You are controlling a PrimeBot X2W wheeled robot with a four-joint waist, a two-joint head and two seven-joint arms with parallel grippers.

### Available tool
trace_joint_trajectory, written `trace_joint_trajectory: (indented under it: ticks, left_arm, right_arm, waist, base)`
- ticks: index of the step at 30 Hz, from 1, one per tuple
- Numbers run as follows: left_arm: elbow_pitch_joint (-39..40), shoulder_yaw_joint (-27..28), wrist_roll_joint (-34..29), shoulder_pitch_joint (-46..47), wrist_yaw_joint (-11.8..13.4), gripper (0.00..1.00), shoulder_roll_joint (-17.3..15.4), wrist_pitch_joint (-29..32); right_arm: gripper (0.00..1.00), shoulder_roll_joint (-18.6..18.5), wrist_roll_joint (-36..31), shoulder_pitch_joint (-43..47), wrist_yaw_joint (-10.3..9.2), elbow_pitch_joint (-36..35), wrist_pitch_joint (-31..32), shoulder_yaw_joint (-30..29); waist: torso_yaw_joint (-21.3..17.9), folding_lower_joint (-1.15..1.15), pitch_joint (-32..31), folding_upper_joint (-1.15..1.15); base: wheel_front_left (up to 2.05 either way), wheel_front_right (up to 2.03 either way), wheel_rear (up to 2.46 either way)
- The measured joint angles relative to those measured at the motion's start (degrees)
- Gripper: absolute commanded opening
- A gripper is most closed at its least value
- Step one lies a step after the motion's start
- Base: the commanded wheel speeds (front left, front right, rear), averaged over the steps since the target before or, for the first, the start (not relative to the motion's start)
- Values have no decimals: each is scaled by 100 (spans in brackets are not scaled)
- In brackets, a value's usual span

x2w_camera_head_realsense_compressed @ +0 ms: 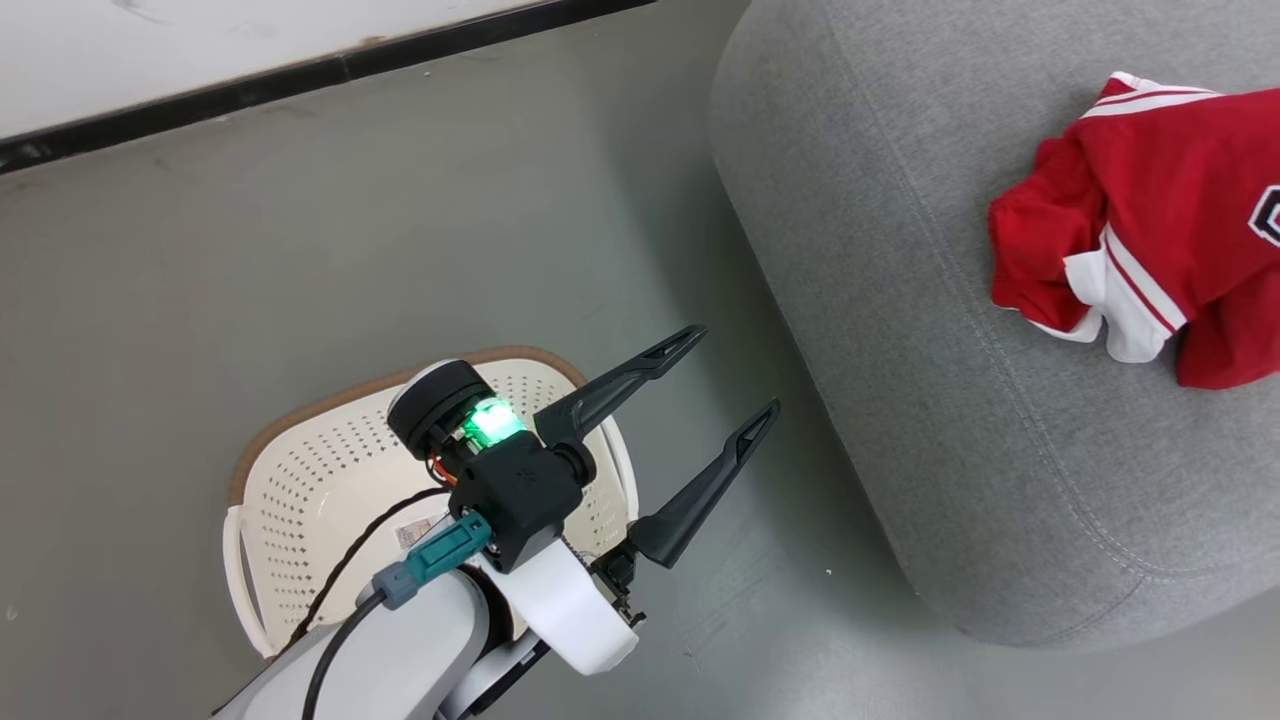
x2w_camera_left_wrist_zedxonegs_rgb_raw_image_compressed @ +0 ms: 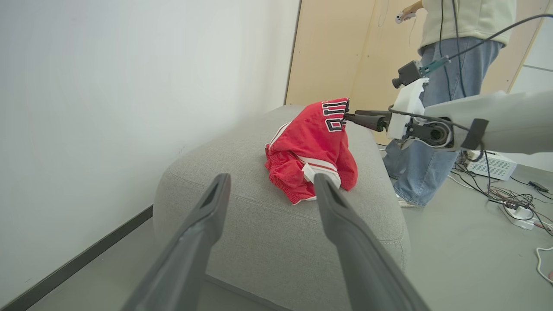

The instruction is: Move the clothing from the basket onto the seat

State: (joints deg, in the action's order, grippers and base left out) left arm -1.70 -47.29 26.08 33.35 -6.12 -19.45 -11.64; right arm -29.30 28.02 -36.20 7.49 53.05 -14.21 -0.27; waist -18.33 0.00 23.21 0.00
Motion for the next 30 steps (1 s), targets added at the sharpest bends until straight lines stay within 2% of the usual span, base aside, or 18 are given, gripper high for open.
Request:
trace_joint_trajectory:
  ticks: [14, 22, 30]
  left_arm:
    - [-138, 152, 70, -49, 13, 100, -48, -105]
    - [-243, 389, 161, -187, 189, 100, -62, -175]
    - [-396, 683, 266, -407, 402, 100, -73, -209]
  right_arm:
    - [100, -201, 171, 811, 0, -1280, -9, 188]
    - [100, -245, 137, 828, 0, -2051, -23, 288]
    - [100, -110, 35, 826, 0, -2406, -23, 444]
  waist:
    - [-324, 0, -235, 0]
    - [-368, -1, -416, 0]
    - [-228, 0, -591, 0]
  base:
    - [0, 0, 0]
    - [0, 0, 0]
    - [0, 0, 0]
